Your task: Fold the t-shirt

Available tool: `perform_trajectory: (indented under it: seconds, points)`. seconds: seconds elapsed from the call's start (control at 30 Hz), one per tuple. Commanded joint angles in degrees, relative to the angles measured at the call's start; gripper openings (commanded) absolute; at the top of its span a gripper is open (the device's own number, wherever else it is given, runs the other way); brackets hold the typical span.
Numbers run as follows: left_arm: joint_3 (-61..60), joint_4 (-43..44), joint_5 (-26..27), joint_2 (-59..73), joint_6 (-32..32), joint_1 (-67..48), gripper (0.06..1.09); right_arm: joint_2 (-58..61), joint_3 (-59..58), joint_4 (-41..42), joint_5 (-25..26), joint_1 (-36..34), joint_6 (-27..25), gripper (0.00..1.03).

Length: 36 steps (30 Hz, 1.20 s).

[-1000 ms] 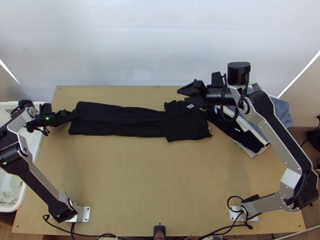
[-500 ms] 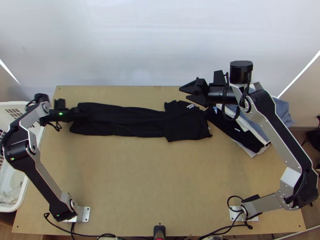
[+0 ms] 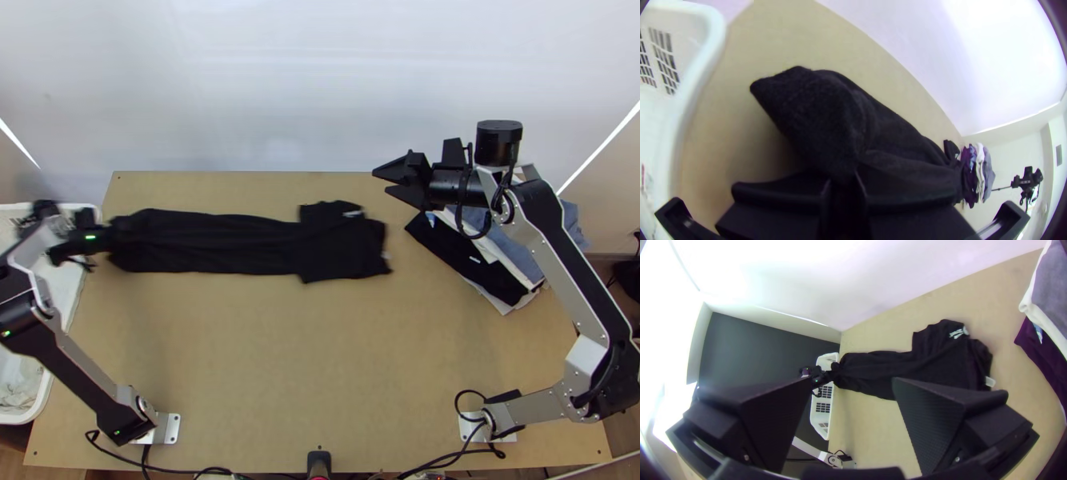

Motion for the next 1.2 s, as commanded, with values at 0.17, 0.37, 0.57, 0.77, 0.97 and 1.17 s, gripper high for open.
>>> perform_trajectory:
  seconds: [0.17, 0.37, 0.57, 0.77, 0.97, 1.17]
  points:
    - [18.89, -19.40, -9.45, 2.87, 9.05, 14.22, 0.09, -1.69, -2.51, -0.04, -0.18, -0.54, -0.59, 0.83]
    - [14.85, -22.48, -9.63, -11.72, 3.16, 1.22, 0.09, -2.66, -3.13, -0.04, -0.18, -0.01, -0.15, 0.83]
    - [15.82, -23.53, -10.59, -18.04, -7.91, -19.00, 0.09, -4.06, -3.48, -0.04, -0.18, -0.36, -0.24, 0.83]
    - [21.97, -23.71, -13.49, -15.41, -16.52, -36.05, 0.09, -5.20, -3.22, -0.04, -0.18, -1.42, -0.50, 0.83]
    - [26.19, -22.92, -15.43, -9.17, -20.13, -45.54, 0.09, -5.91, -2.60, -0.04, -0.18, -2.12, -0.15, 0.83]
    - [28.65, -22.22, -17.01, -4.07, -22.33, -50.20, 0.09, -6.61, -2.51, -0.04, -0.18, -3.00, 0.02, 0.83]
